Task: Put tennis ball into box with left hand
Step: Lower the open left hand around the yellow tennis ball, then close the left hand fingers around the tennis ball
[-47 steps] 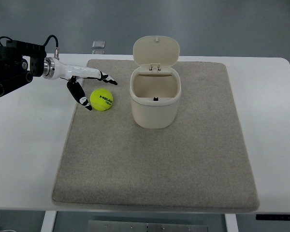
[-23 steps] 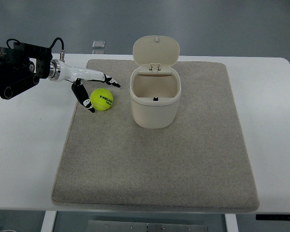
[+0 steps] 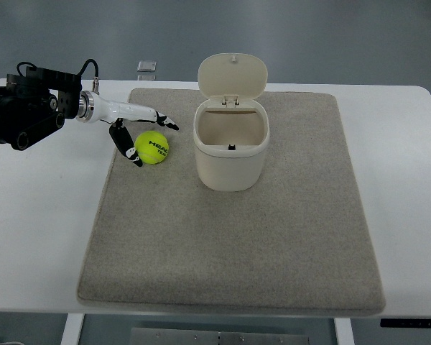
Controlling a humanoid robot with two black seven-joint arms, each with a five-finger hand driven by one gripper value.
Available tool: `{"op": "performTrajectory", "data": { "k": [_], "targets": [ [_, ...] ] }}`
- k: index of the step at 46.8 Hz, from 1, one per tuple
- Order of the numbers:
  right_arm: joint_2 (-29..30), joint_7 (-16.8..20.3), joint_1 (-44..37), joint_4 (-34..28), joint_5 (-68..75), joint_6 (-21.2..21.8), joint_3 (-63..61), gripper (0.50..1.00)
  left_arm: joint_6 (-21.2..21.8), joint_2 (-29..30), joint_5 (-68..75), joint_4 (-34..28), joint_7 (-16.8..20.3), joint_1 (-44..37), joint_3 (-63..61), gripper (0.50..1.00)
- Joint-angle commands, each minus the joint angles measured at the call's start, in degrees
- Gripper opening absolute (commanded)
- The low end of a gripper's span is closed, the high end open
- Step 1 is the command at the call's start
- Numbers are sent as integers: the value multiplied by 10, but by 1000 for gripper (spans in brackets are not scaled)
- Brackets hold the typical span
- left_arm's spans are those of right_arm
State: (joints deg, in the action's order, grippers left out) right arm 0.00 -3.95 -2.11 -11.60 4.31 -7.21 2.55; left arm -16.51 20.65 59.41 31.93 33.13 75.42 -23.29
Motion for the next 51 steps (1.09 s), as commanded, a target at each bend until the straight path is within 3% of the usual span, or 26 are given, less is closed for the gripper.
{"op": "performTrajectory", "data": {
  "k": [1, 13, 19, 25, 30, 51],
  "targets": [
    [0, 0, 0, 0, 0, 0, 0, 901, 0, -3, 0, 0, 0, 1, 0, 988],
    [0, 0, 0, 0, 0, 0, 0, 903, 10, -10, 0, 0, 0, -3, 0, 975],
    [0, 0, -1, 0, 0, 0, 0, 901, 15, -12, 0, 0, 0, -7, 0, 936],
    [0, 0, 0, 0, 0, 0, 0, 901, 16, -14, 0, -1, -1, -7, -2, 853],
    [0, 0, 0, 0, 0, 0, 0, 901, 17, -15, 0, -2, -1, -6, -1, 829],
    [0, 0, -1, 0, 0, 0, 0, 901, 38, -28, -16, -42, -4, -4, 9, 810]
  ]
}}
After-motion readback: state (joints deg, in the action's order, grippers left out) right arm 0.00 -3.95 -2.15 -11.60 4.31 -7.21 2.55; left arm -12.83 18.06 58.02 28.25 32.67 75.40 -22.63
